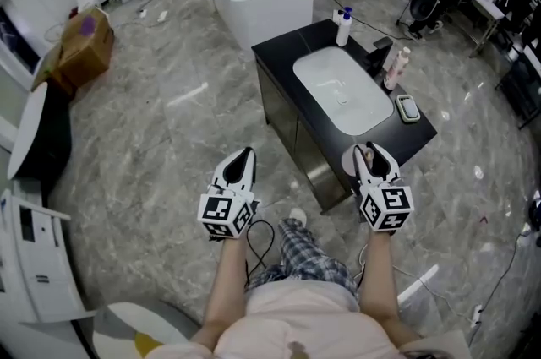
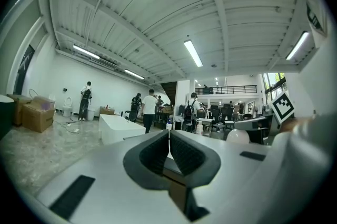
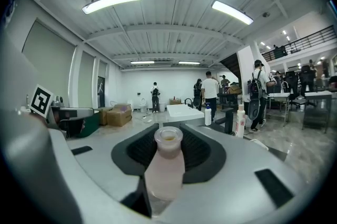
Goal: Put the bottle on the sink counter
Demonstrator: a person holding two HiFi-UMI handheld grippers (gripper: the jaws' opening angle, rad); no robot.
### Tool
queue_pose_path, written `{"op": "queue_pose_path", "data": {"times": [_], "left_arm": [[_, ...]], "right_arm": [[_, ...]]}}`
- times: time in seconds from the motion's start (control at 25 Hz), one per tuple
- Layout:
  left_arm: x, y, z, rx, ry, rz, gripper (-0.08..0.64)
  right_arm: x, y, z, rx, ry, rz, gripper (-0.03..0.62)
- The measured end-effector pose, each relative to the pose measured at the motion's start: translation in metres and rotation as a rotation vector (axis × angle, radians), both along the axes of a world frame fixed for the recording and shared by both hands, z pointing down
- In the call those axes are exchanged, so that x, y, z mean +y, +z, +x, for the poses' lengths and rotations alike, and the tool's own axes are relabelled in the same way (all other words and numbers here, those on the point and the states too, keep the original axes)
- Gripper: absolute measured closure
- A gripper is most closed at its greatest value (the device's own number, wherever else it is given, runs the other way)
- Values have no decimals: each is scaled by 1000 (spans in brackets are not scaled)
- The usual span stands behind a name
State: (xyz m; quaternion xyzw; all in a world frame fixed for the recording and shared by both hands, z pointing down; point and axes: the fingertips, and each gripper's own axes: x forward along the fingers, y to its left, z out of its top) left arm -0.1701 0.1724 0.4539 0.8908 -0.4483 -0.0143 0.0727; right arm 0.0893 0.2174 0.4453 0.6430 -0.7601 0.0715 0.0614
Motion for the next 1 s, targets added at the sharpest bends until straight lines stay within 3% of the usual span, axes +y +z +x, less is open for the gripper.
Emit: {"op": "queue_pose_path", "data": {"times": [0.4,0.64,1.0], "left_arm": [[-93,16,0,9,-10,2,531],[-202,24,12,0,21,-15,531],[-364,10,65,-13,111,3,531]], "right_arm": [[-98,11,-2,8,-8,10,453],[-197,11,5,2,33,15,453],[-338,7,35,-26,109,23,453]]}}
